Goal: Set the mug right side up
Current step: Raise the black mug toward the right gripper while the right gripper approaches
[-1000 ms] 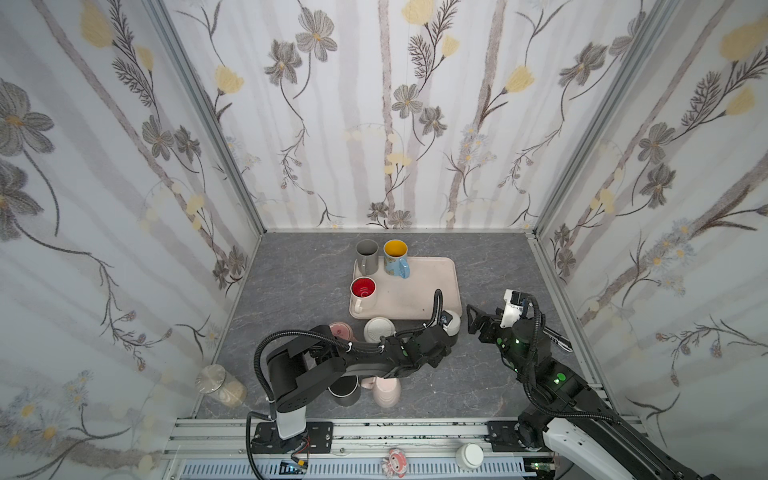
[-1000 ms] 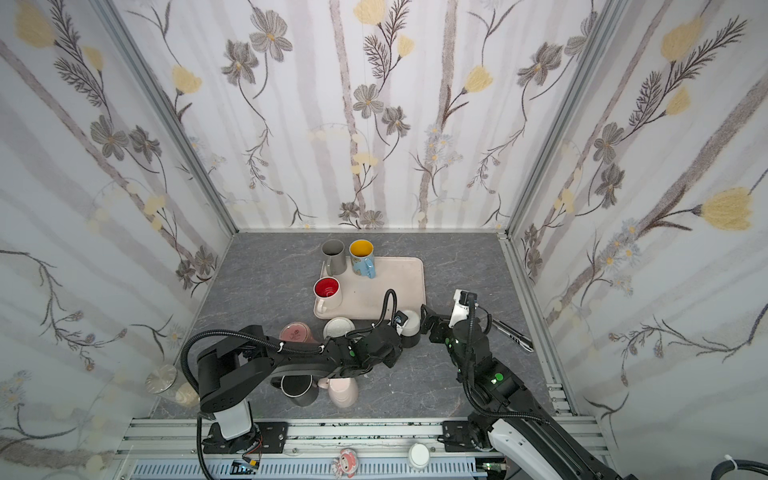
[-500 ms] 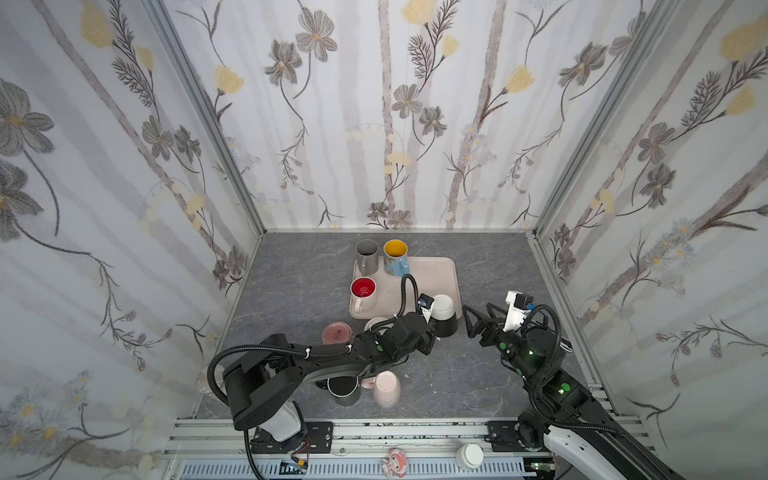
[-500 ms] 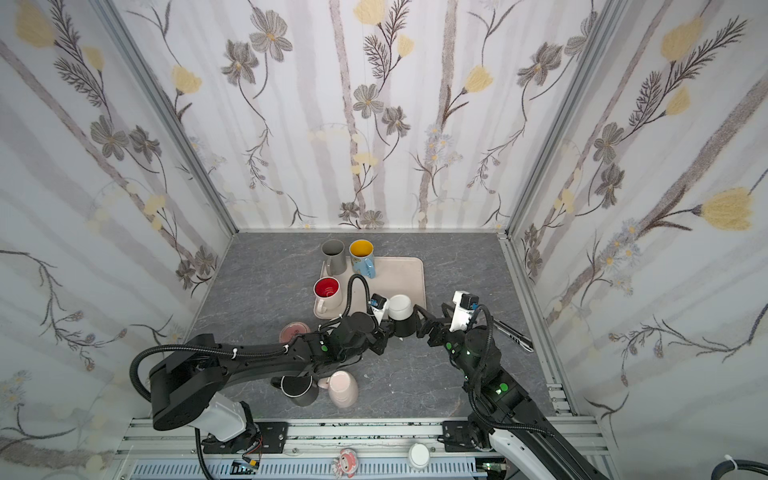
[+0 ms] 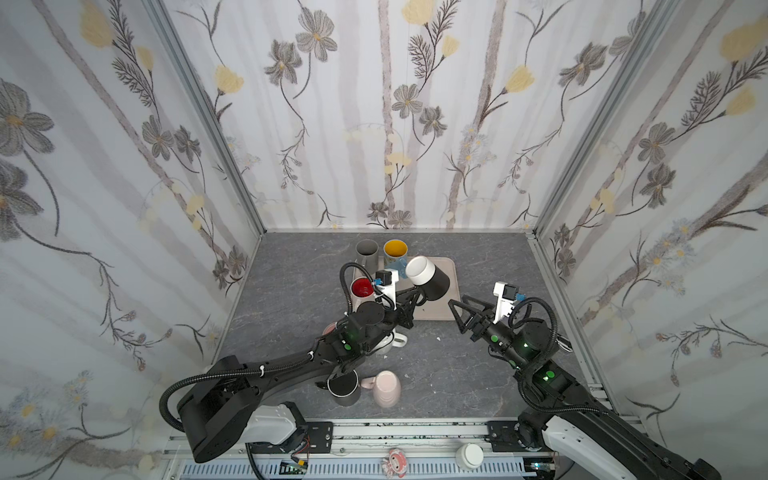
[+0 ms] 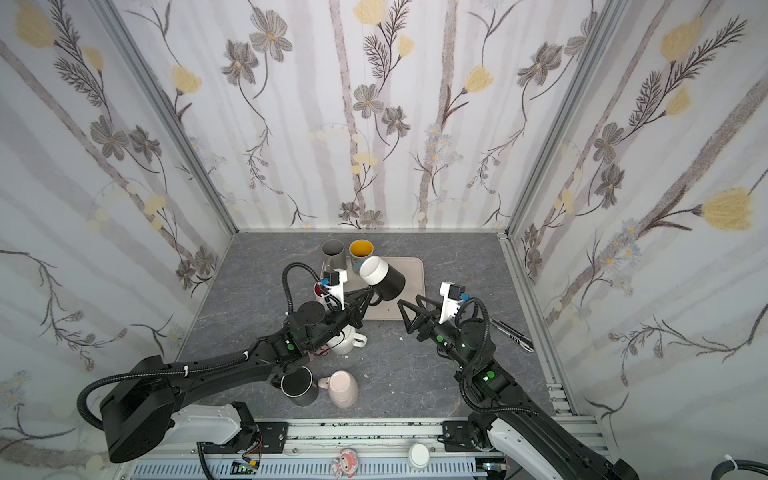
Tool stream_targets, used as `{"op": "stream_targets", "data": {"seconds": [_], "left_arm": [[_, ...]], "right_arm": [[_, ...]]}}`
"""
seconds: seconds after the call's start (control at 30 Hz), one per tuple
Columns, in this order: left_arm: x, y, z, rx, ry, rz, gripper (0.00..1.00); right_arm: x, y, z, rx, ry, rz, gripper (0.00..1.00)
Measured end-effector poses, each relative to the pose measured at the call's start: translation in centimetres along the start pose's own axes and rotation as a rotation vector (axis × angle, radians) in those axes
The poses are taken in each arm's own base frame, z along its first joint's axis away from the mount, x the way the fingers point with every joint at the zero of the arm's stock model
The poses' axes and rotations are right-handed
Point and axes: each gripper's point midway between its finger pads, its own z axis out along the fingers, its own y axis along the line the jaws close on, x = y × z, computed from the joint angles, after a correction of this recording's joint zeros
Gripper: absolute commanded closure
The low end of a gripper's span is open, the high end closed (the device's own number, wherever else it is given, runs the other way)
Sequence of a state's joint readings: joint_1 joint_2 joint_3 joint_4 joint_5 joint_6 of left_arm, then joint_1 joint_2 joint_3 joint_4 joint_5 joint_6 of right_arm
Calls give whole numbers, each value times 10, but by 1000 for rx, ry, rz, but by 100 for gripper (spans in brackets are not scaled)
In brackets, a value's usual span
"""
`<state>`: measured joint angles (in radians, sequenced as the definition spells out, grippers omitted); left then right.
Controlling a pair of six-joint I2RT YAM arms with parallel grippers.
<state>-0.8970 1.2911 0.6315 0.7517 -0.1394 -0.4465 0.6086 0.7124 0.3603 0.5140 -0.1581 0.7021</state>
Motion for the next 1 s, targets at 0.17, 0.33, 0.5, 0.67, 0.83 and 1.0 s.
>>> {"op": "stream_targets", "data": {"seconds": [0.17,0.33,0.5,0.67,0.83,1.0], "left_arm": [[-28,1,-9,35,-137,-67,100],[-47,-9,-23,117,-245,-137,100],[-63,-16,-33,173,-325,-201,100],[-74,-22,-43,232,-378,-255,100],[-78,-25,-51,272,-407,-291,100],[-83,-27,-57,298,-431,-320,100]], "right_arm": [[6,13,16,-104,12,99,34],[20,43,30,-252,36,178,35],[22,74,38,-378,21,209,35],[15,80,50,-405,-20,247,36],[7,91,60,-452,-50,273,37],[2,103,71,-497,-68,292,41]]}}
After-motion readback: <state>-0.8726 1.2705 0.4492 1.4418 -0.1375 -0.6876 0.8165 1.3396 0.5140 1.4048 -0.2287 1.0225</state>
